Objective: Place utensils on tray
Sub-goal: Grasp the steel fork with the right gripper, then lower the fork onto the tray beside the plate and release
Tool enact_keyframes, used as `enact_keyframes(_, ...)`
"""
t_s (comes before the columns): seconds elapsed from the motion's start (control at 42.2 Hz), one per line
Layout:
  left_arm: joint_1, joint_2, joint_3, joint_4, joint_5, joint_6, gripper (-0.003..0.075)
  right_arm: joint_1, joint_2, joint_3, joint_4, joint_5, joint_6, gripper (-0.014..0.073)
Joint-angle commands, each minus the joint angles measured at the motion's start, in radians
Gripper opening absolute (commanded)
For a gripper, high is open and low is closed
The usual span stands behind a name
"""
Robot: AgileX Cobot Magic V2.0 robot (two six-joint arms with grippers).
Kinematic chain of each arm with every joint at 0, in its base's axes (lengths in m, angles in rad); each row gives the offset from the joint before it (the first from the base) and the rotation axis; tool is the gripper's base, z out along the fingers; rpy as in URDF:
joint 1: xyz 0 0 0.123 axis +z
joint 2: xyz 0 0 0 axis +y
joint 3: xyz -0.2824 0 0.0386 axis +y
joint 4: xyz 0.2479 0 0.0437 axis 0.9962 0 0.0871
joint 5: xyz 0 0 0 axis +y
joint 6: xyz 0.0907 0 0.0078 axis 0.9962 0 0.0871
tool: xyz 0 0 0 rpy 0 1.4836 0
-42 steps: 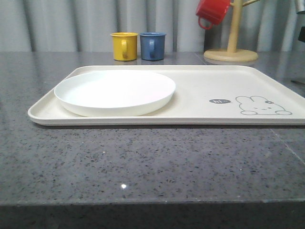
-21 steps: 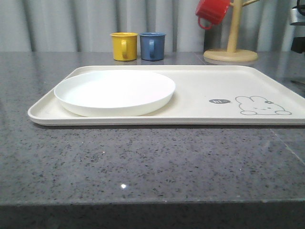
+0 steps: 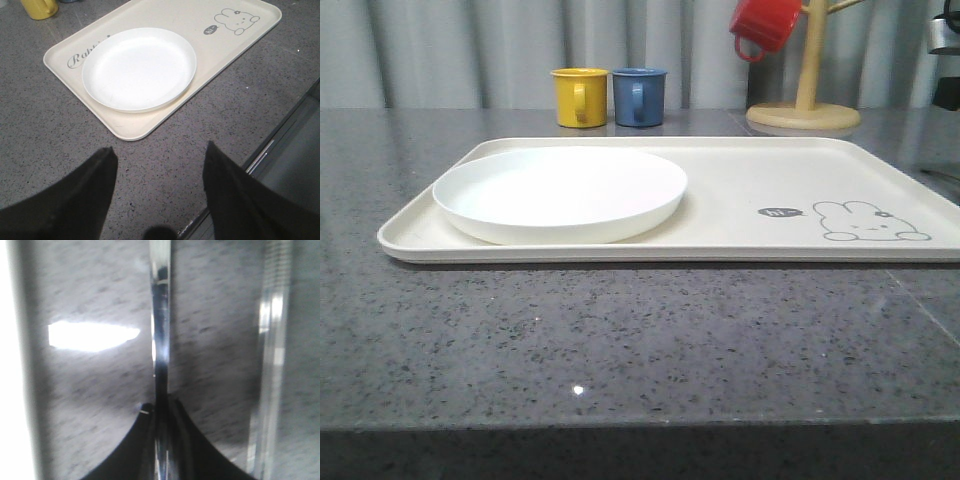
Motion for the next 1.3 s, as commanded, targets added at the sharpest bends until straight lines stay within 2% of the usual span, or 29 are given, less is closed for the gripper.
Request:
enact_keyframes(0.0, -0.008, 0.005, -0.027, -0.008, -0.072, -0.010, 0.0388, 0.027, -0.088, -0.044, 0.033, 0.029, -0.023, -0.0008)
enact_keyframes(0.142, -0.008, 0.005, -0.027, -0.008, -0.072, -0.010, 0.0388, 0.109, -0.129, -0.111, 0.074, 0.087, -0.024, -0.0008)
enact_keyframes(0.355, -0.008, 0.005, -0.027, -0.008, -0.072, -0.010, 0.0388, 0.314, -0.106, -0.217, 0.101, 0.148, -0.015, -0.0008)
enact_keyframes(0.545, -0.008, 0.005, -0.027, -0.008, -0.072, -0.010, 0.0388, 0.454, -0.019, -0.289, 0.095, 0.131, 0.168, -0.0007)
enact_keyframes(0.687, -0.008, 0.005, -0.027, -0.008, -0.072, -0.010, 0.0388, 0.471, 0.060, -0.342, 0.094, 0.110, 0.335, -0.0007)
enact_keyframes(0.971, -0.008, 0.005, -0.027, -0.008, -0.072, -0.010, 0.0388, 0.471, 0.128, -0.353, 0.013, 0.090, 0.540, -0.0007)
enact_keyframes(1.09, -0.008, 0.005, -0.027, -0.008, -0.072, -0.010, 0.0388, 0.471, 0.136, -0.353, 0.005, 0.076, 0.565, 0.0013)
enact_keyframes(1.279, -0.008, 0.005, -0.027, -0.008, -0.072, -0.010, 0.0388, 0.471, 0.157, -0.353, 0.005, 0.047, 0.566, 0.0105)
